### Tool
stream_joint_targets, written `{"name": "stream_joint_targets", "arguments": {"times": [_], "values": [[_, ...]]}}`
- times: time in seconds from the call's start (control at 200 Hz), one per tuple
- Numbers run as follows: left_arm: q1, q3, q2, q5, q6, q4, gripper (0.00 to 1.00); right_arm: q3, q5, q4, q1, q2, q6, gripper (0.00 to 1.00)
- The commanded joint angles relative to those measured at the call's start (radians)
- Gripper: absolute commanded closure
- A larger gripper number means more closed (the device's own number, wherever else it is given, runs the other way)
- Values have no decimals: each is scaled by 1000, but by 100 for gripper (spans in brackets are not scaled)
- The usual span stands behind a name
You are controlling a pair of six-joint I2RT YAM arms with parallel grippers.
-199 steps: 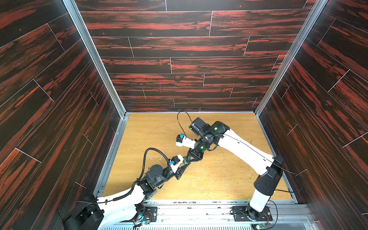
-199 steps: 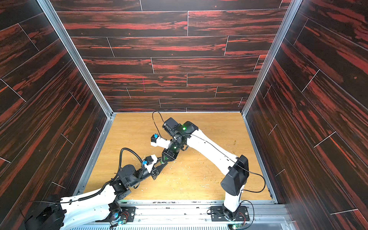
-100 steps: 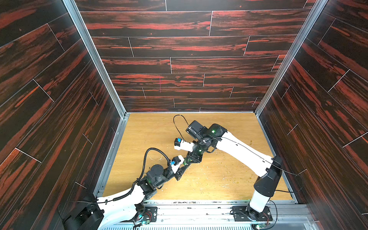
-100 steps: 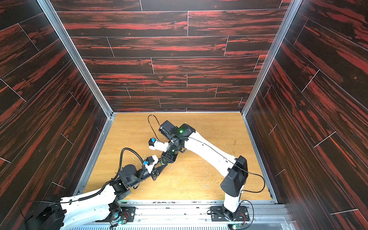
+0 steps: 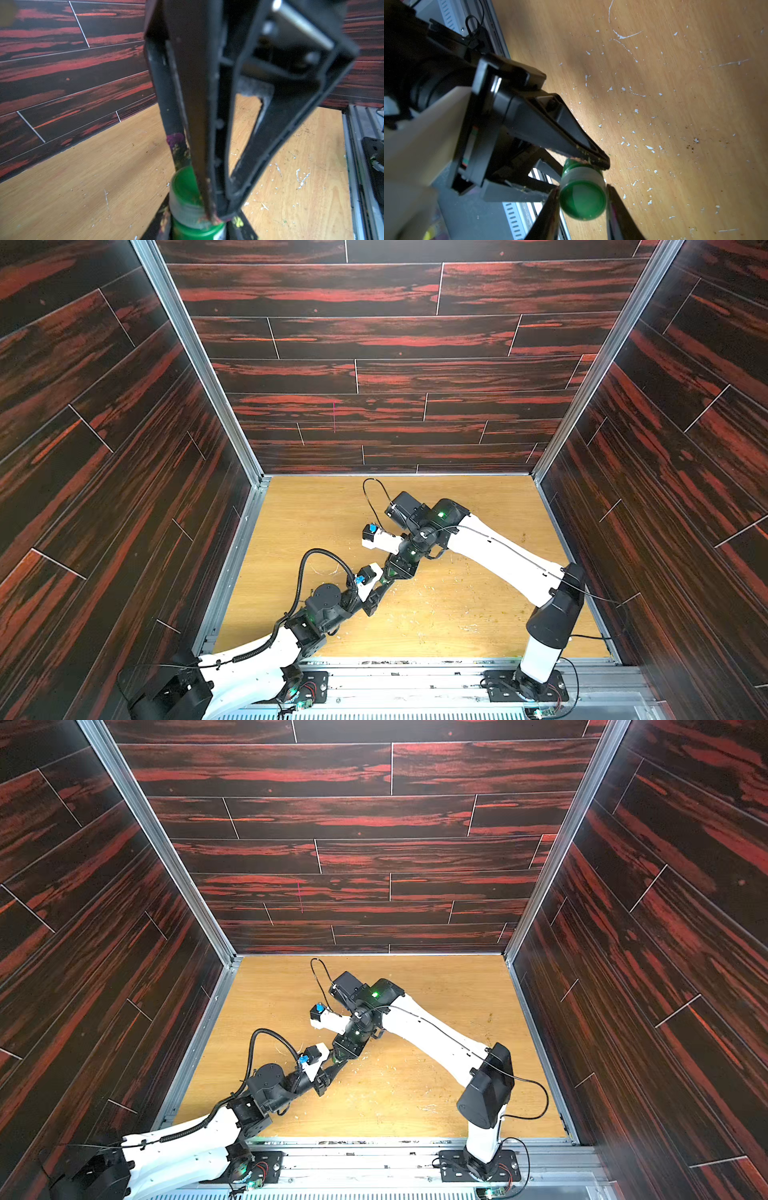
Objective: Close the paint jar lid
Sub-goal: Screw the lid onto the paint jar.
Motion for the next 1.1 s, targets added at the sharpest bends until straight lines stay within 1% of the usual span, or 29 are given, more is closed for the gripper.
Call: {"name": "stream_joint_targets", "arguments": {"times": [0.0, 0.316, 0.551, 0.671, 0.927, 0.977, 1.097], "values": [[3, 40, -51, -52, 29, 137, 92, 15, -82, -39, 33, 56, 70, 72], [3, 32, -67, -81, 46, 169, 92, 32, -98, -35, 33, 62, 149, 72], [2, 22, -88, -81, 40, 151, 92, 46, -80, -49, 30, 69, 162, 68], [3, 20, -83, -76, 35, 148, 92, 53, -90, -49, 26, 60, 163, 63], [3, 9, -86, -71, 32, 141, 92, 52, -103, -47, 8, 41, 162, 57], [3, 6, -87, -71, 32, 138, 92, 53, -104, -50, 6, 38, 162, 53], [3, 7, -87, -70, 30, 135, 92, 52, -112, -44, 3, 26, 162, 47]]}}
